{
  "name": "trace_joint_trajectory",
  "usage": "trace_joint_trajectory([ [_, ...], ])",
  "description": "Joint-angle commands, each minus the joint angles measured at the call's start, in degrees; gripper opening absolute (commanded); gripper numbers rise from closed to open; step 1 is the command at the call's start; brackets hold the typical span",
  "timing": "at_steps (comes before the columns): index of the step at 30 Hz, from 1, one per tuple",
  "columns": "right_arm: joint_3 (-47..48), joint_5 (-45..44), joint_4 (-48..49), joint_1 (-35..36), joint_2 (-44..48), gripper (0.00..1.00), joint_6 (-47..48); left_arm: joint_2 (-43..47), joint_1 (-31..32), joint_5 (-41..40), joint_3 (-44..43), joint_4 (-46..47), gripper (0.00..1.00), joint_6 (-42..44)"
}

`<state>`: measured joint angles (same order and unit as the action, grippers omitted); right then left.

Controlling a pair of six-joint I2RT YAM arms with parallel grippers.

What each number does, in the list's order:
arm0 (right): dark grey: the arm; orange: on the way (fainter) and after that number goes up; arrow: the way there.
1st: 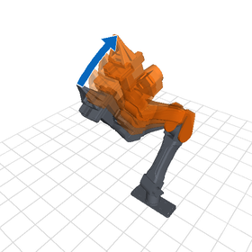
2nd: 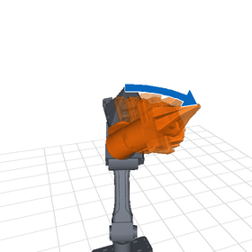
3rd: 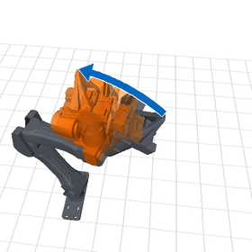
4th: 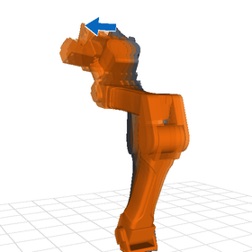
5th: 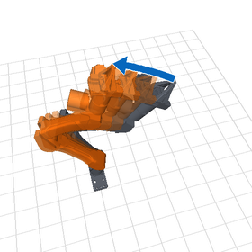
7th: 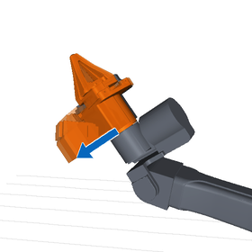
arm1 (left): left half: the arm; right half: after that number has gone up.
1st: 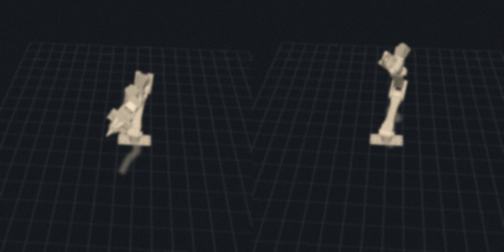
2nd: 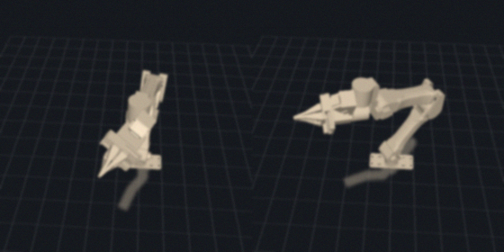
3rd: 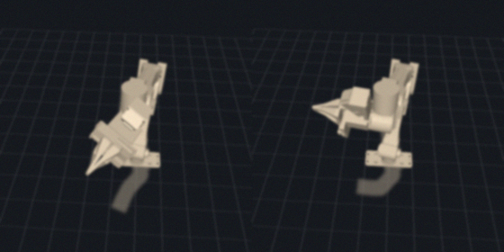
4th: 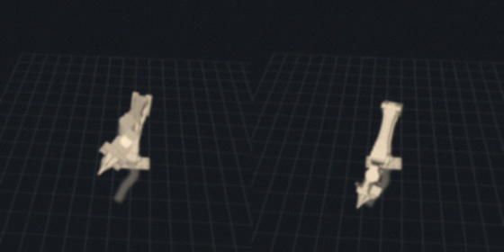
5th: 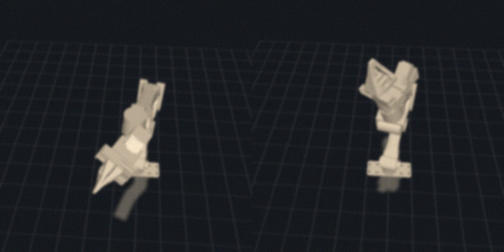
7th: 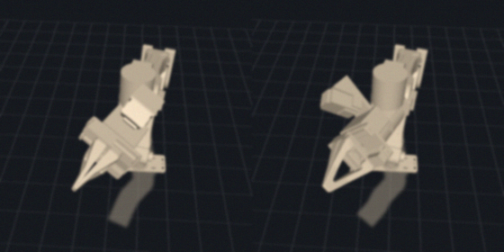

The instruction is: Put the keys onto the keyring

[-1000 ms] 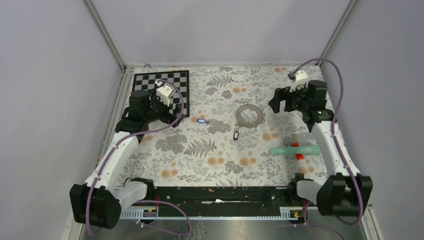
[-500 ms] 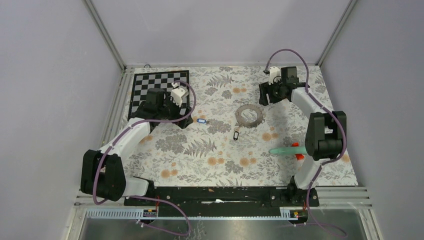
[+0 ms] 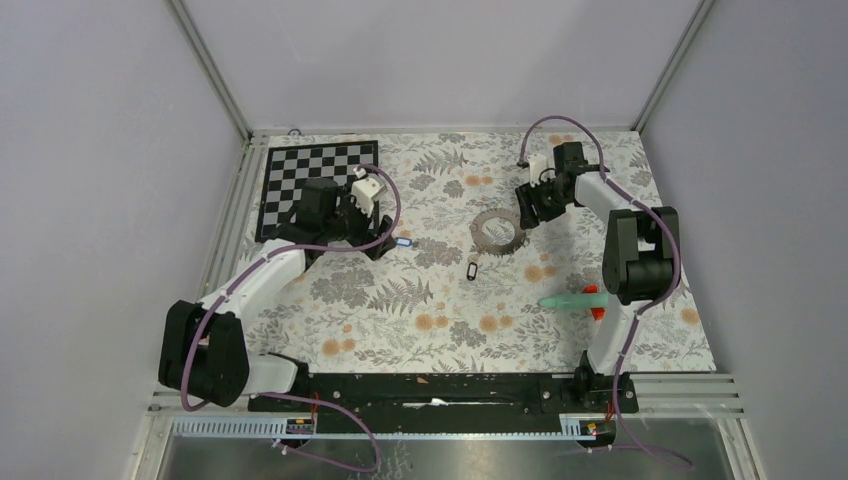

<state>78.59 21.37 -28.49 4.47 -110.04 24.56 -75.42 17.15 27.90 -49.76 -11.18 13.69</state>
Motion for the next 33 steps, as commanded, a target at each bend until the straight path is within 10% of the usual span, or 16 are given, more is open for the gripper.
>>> trace_joint_trajectory([
  [1,2.86,1.47,-2.38,0.27,-2.77,0.59,2.35,1.7,0.84,0.68,0.28,3.28,0.99,0.28],
  [33,3.68,0.6,-5.22,0.28,-7.12,0.42,5.3,1.93,1.93,-0.94,0.8,3.28,0.99,1.5],
])
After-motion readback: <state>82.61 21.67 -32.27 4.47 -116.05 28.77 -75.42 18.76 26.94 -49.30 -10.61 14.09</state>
